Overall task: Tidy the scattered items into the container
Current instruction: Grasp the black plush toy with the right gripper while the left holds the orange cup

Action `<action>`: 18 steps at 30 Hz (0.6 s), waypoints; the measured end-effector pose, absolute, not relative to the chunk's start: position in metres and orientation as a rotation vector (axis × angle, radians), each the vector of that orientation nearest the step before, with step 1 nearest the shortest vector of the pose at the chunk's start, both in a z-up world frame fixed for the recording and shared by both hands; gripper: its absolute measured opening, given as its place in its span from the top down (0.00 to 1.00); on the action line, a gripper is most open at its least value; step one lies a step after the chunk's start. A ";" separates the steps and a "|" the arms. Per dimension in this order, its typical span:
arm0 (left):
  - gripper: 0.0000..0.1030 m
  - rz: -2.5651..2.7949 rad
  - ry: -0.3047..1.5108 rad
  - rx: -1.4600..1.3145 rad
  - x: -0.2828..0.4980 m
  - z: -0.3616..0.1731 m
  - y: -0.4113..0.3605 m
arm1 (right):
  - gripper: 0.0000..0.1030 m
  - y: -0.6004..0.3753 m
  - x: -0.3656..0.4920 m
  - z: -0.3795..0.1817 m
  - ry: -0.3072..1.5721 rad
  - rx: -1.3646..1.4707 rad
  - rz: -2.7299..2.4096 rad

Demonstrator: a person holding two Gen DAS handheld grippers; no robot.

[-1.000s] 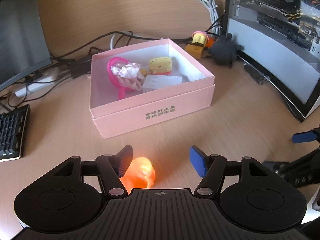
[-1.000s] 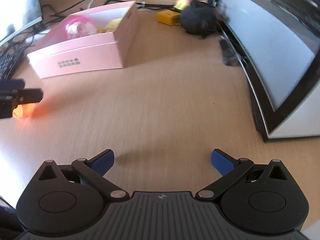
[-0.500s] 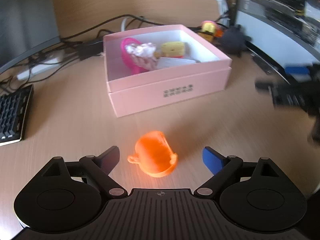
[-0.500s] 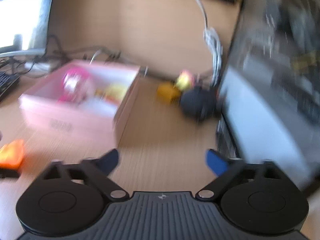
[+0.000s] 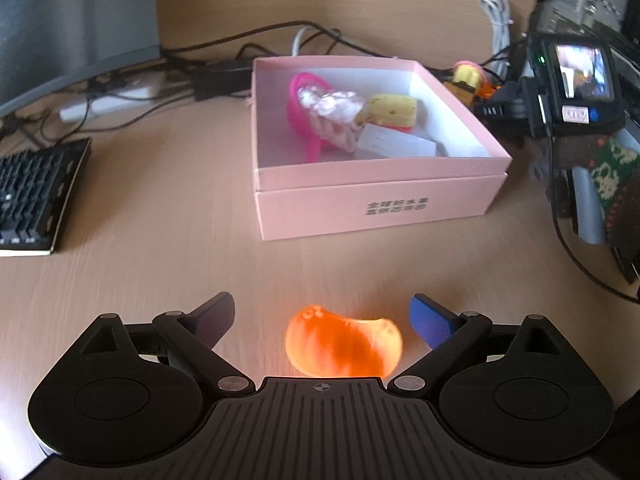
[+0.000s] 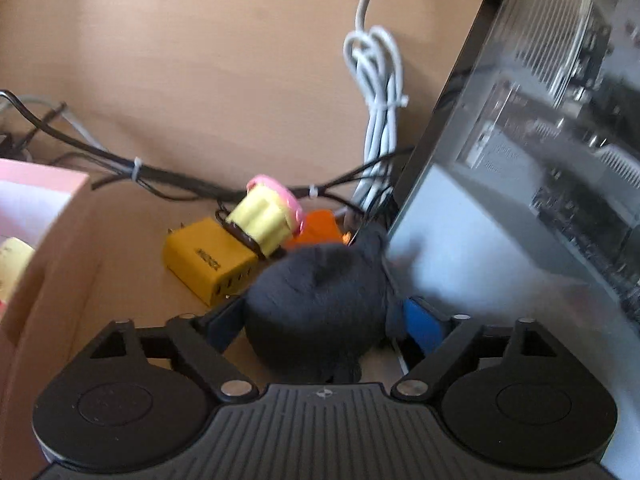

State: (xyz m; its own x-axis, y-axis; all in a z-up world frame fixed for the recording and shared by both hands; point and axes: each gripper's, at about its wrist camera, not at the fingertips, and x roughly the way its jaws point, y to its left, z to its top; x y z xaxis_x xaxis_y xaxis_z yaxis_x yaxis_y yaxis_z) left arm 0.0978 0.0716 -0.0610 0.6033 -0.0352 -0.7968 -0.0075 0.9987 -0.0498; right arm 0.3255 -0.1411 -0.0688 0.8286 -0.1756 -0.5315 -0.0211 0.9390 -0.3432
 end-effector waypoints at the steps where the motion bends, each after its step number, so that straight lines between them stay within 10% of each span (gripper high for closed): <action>1: 0.05 -0.016 0.927 -0.050 0.098 -0.062 0.071 | 0.20 -0.143 0.328 -0.073 0.611 -0.347 -0.075; 18: 0.05 -0.035 0.940 0.118 0.083 -0.075 0.055 | 0.34 -0.179 0.178 -0.043 0.692 -0.192 0.177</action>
